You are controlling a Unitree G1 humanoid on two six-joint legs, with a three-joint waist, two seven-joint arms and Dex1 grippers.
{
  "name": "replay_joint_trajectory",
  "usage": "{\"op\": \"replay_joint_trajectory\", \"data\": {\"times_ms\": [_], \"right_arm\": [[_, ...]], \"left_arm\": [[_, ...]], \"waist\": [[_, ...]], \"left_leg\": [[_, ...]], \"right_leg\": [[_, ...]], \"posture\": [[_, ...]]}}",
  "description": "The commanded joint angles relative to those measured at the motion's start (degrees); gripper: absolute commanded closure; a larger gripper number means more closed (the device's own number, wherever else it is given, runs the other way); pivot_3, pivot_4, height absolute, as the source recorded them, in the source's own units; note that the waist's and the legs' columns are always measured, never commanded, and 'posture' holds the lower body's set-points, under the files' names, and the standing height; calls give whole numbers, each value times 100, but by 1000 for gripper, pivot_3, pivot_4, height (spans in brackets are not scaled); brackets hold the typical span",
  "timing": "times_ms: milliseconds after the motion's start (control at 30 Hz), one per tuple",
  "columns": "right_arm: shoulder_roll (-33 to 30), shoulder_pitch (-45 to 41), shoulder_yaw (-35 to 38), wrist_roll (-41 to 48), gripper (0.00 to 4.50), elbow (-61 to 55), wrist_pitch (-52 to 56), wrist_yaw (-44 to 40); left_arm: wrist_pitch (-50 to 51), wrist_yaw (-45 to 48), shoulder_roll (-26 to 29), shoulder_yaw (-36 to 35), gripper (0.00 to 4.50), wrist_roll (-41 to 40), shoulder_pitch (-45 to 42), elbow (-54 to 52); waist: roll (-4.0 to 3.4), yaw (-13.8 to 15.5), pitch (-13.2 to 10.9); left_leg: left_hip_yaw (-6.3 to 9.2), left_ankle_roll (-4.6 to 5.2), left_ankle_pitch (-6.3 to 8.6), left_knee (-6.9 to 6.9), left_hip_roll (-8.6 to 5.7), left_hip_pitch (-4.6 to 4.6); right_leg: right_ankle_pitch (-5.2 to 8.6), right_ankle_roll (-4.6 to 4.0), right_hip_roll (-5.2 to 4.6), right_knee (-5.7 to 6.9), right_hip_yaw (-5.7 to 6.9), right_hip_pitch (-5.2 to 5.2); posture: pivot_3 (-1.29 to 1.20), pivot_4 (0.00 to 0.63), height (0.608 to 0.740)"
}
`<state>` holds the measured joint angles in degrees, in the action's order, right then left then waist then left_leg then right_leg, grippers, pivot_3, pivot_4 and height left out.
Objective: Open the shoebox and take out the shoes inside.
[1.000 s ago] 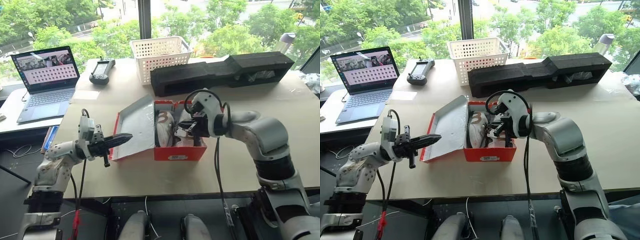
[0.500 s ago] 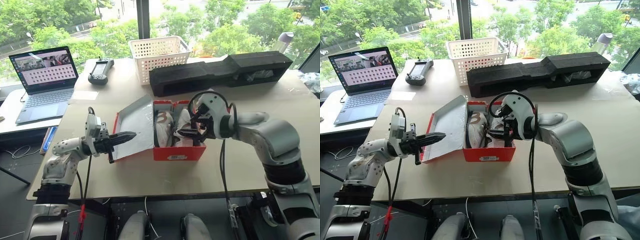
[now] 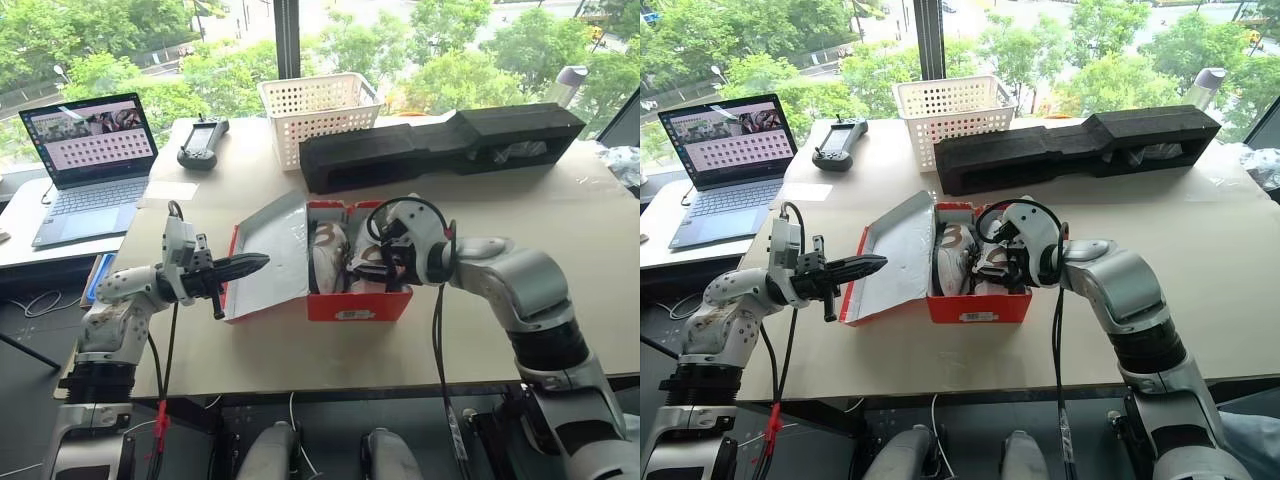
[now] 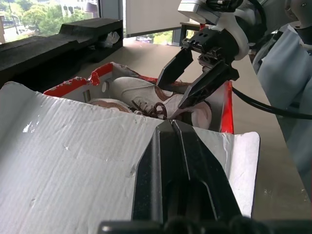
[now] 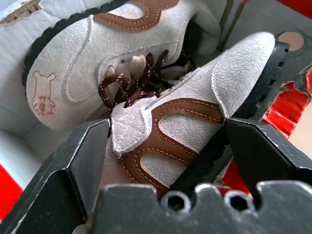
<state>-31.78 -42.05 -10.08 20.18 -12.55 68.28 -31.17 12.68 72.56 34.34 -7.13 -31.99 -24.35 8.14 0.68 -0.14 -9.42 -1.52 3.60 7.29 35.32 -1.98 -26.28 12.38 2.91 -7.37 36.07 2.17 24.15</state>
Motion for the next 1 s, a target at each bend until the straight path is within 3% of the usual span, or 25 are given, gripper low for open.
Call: {"op": "replay_joint_trajectory", "data": {"times_ms": [33,367,700,867,1000], "right_arm": [[-45,-75,109,-84,20,31,9,89],[-354,47,-971,-582,20,-27,-117,3],[-159,-20,-1075,-928,20,-82,-168,222],[-119,-35,-1086,-1035,1373,-87,-211,242],[-115,-30,-1071,-1070,2833,-92,-229,216]], "left_arm": [[-32,-26,84,-143,4500,-65,-28,-196],[-73,-71,73,-157,4500,-10,-82,-128],[-70,-117,77,-173,4500,5,-116,-124],[-68,-135,70,-160,4500,5,-137,-131],[-79,-136,69,-160,4500,6,-144,-130]], "waist": [[0,0,0],[15,-13,10],[38,-42,24],[38,-56,24],[38,-52,24]], "left_leg": [[0,0,0,0,0,0],[0,-3,2,0,3,14],[1,-40,24,0,8,23],[1,-40,24,0,9,23],[1,-40,24,0,8,23]], "right_leg": [[0,0,0,0,0,0],[0,-1,0,-1,0,0],[0,0,-2,-6,2,-2],[0,-1,-1,-6,2,-1],[-1,1,-2,-6,2,-1]], "posture": [[0,150,731],[0,150,731],[0,150,731],[0,150,731],[0,150,731]]}}
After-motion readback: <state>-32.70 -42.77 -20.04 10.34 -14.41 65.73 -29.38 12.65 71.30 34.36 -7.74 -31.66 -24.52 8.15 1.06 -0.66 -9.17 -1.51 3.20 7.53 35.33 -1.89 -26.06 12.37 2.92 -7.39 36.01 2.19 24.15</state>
